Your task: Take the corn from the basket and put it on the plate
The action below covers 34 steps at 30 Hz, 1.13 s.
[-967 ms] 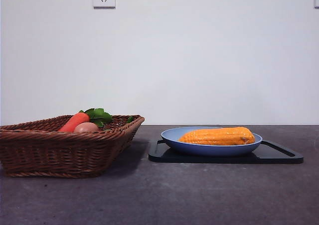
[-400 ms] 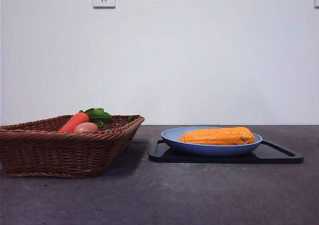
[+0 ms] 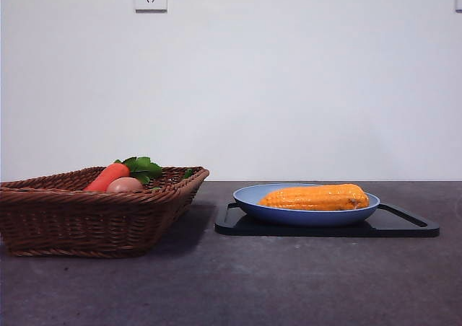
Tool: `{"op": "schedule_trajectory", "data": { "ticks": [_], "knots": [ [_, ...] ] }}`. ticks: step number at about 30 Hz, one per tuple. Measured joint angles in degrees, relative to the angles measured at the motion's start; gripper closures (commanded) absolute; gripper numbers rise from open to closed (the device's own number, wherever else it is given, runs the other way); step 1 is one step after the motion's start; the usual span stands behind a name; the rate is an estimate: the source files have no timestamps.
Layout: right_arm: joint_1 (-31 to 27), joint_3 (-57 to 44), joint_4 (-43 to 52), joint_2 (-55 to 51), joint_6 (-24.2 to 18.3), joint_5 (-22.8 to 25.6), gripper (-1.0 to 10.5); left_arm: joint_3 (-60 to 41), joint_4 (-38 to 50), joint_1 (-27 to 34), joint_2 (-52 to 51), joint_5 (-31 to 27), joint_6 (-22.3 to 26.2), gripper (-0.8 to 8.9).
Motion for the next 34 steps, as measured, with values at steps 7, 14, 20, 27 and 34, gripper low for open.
{"op": "schedule_trajectory", "data": {
  "ticks": [7, 14, 20, 27, 34],
  "knots": [
    [0.0, 0.0, 0.02, -0.02, 0.0, 0.0, 9.5, 0.0, 0.0, 0.0, 0.0, 0.0, 0.0, 8.06],
    [0.02, 0.0, 0.04, -0.02, -0.33, 0.07, 9.5, 0.0, 0.0, 0.0, 0.0, 0.0, 0.0, 8.06],
    [-2.49, -0.04, 0.07, -1.9, -2.8, 7.19, 9.5, 0.0, 0.0, 0.0, 0.0, 0.0, 0.0, 8.06],
    [-7.34, -10.73, 9.94, -12.66, -3.85, 7.54, 9.5, 0.0, 0.0, 0.0, 0.0, 0.0, 0.0, 8.06],
    [-13.6, -34.53, 26.6, -30.45, -1.68, 8.15, 9.5, 0.0, -0.02, 0.0, 0.0, 0.0, 0.0, 8.06]
  ]
}}
